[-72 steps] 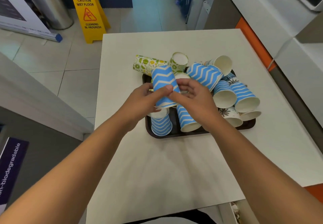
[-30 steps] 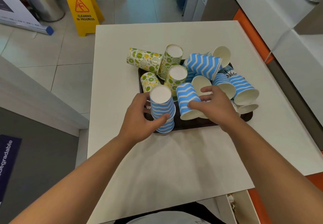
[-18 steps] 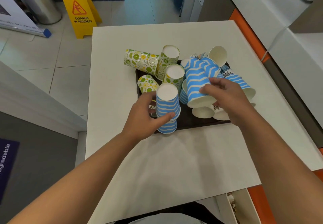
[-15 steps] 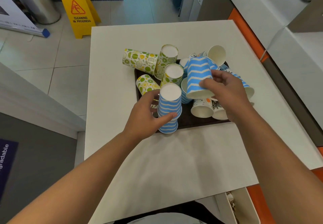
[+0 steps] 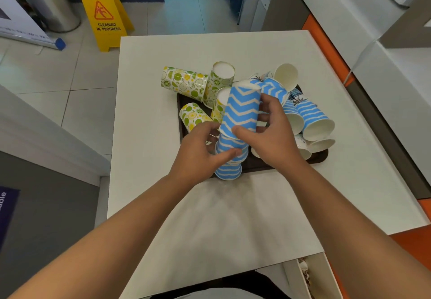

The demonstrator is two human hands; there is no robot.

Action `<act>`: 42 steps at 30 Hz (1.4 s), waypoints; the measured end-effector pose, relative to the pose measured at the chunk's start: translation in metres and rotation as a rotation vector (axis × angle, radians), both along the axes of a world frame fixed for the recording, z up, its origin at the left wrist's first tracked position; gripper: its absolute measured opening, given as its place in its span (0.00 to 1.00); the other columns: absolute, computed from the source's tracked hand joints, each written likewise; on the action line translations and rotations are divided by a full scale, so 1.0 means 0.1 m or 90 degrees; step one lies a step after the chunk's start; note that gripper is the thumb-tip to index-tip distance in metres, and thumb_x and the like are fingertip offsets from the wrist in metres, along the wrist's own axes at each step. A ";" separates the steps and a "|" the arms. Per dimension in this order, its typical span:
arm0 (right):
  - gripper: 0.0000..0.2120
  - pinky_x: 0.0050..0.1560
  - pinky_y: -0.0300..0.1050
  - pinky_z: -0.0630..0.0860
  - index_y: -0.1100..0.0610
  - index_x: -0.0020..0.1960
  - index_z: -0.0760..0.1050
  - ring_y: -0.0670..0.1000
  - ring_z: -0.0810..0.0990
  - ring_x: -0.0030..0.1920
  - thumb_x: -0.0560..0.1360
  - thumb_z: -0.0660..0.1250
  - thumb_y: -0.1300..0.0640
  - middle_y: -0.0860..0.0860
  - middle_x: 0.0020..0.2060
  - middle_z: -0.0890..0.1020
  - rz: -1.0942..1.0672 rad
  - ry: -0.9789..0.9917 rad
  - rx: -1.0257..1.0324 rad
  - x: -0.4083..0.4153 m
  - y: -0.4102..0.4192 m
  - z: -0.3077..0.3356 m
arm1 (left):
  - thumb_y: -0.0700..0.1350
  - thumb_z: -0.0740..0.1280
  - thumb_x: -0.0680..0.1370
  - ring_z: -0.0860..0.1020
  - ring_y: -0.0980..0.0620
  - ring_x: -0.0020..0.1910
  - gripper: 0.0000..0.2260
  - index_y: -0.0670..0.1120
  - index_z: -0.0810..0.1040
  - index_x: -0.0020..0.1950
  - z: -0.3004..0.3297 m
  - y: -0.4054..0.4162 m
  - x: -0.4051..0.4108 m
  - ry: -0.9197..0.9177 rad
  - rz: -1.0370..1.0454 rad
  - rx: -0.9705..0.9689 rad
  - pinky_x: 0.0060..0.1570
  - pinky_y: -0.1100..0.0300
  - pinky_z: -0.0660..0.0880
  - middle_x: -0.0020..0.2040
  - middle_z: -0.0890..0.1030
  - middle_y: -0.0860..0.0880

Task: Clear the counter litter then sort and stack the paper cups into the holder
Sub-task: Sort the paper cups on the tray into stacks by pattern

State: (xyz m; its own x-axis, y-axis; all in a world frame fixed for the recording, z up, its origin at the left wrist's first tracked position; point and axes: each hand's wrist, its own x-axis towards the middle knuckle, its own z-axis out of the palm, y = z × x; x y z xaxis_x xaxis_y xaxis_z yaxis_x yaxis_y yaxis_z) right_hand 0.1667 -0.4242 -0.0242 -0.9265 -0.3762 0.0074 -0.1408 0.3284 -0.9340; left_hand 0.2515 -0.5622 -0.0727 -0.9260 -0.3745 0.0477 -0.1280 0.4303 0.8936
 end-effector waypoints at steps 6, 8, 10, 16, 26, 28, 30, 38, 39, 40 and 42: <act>0.33 0.50 0.40 0.79 0.50 0.64 0.66 0.39 0.79 0.51 0.64 0.77 0.60 0.43 0.56 0.76 0.005 0.010 0.053 0.00 0.11 -0.13 | 0.56 0.79 0.65 0.78 0.60 0.51 0.28 0.49 0.75 0.60 -0.06 0.01 0.07 -0.017 -0.011 -0.009 0.48 0.66 0.78 0.50 0.79 0.56; 0.33 0.49 0.38 0.78 0.48 0.61 0.65 0.36 0.77 0.50 0.63 0.78 0.60 0.41 0.55 0.75 0.016 0.018 0.077 0.01 0.13 -0.17 | 0.53 0.79 0.66 0.78 0.60 0.49 0.24 0.49 0.76 0.59 -0.08 0.01 0.08 -0.033 -0.025 -0.009 0.49 0.67 0.78 0.49 0.79 0.57; 0.34 0.50 0.38 0.77 0.47 0.60 0.64 0.37 0.77 0.51 0.62 0.79 0.59 0.41 0.55 0.74 0.037 0.024 0.103 0.03 0.14 -0.25 | 0.50 0.79 0.68 0.79 0.60 0.49 0.22 0.48 0.77 0.58 -0.11 0.02 0.07 -0.065 -0.048 -0.001 0.50 0.66 0.78 0.48 0.80 0.56; 0.36 0.55 0.49 0.78 0.52 0.64 0.64 0.45 0.75 0.57 0.62 0.79 0.55 0.47 0.58 0.75 0.063 0.065 0.174 0.14 0.21 -0.59 | 0.44 0.76 0.70 0.79 0.58 0.47 0.18 0.47 0.76 0.58 -0.20 0.03 0.05 -0.149 -0.082 -0.013 0.47 0.69 0.78 0.51 0.81 0.51; 0.37 0.47 0.34 0.71 0.50 0.67 0.68 0.45 0.76 0.49 0.62 0.80 0.49 0.43 0.58 0.74 0.016 0.069 0.209 0.05 0.37 -0.36 | 0.42 0.72 0.73 0.79 0.65 0.38 0.09 0.47 0.78 0.51 0.30 -0.11 -0.30 -0.066 -0.038 -0.051 0.39 0.76 0.73 0.45 0.81 0.53; 0.27 0.46 0.39 0.75 0.48 0.61 0.74 0.44 0.78 0.47 0.65 0.78 0.48 0.41 0.55 0.77 -0.045 0.087 0.185 -0.09 0.44 -0.18 | 0.43 0.72 0.73 0.79 0.63 0.40 0.09 0.46 0.79 0.52 0.37 -0.08 -0.45 -0.028 -0.027 -0.041 0.44 0.69 0.77 0.45 0.82 0.53; 0.19 0.45 0.39 0.75 0.48 0.56 0.76 0.46 0.79 0.47 0.67 0.75 0.49 0.41 0.52 0.79 -0.120 0.099 0.161 -0.28 0.51 -0.04 | 0.45 0.72 0.73 0.80 0.58 0.44 0.10 0.45 0.79 0.53 0.44 -0.02 -0.63 0.000 -0.026 -0.049 0.48 0.62 0.78 0.46 0.82 0.52; 0.18 0.50 0.41 0.70 0.56 0.60 0.76 0.52 0.78 0.55 0.73 0.69 0.49 0.51 0.56 0.80 -0.072 0.057 0.354 -1.13 0.71 0.09 | 0.62 0.73 0.69 0.69 0.46 0.66 0.36 0.45 0.67 0.71 0.54 0.19 -1.38 -0.076 -0.054 -0.217 0.63 0.50 0.70 0.66 0.73 0.45; 0.18 0.51 0.42 0.70 0.56 0.61 0.76 0.52 0.78 0.56 0.74 0.68 0.49 0.51 0.56 0.80 -0.043 0.056 0.382 -1.21 0.72 0.07 | 0.64 0.72 0.68 0.68 0.45 0.68 0.40 0.45 0.65 0.73 0.55 0.21 -1.44 -0.114 -0.057 -0.234 0.65 0.49 0.69 0.68 0.72 0.45; 0.18 0.52 0.44 0.71 0.55 0.61 0.76 0.53 0.77 0.57 0.74 0.68 0.48 0.52 0.57 0.80 -0.016 0.058 0.409 -1.28 0.72 0.05 | 0.67 0.71 0.67 0.66 0.44 0.69 0.43 0.45 0.63 0.74 0.55 0.22 -1.50 -0.154 -0.061 -0.259 0.66 0.49 0.67 0.69 0.70 0.44; 0.20 0.54 0.47 0.72 0.54 0.61 0.75 0.54 0.76 0.58 0.74 0.67 0.44 0.52 0.57 0.80 0.036 0.054 0.459 -1.39 0.71 0.01 | 0.70 0.69 0.65 0.65 0.42 0.70 0.48 0.45 0.60 0.75 0.54 0.25 -1.57 -0.230 -0.072 -0.324 0.66 0.49 0.65 0.71 0.69 0.43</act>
State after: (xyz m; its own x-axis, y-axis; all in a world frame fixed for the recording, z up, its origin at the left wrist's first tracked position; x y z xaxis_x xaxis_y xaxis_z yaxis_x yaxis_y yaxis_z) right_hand 0.0277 -0.3531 -0.0236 -0.9129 -0.3615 -0.1897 -0.2374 0.8481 -0.4737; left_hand 0.0946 -0.5376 -0.0186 -0.9496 -0.2860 -0.1282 -0.3117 0.8188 0.4820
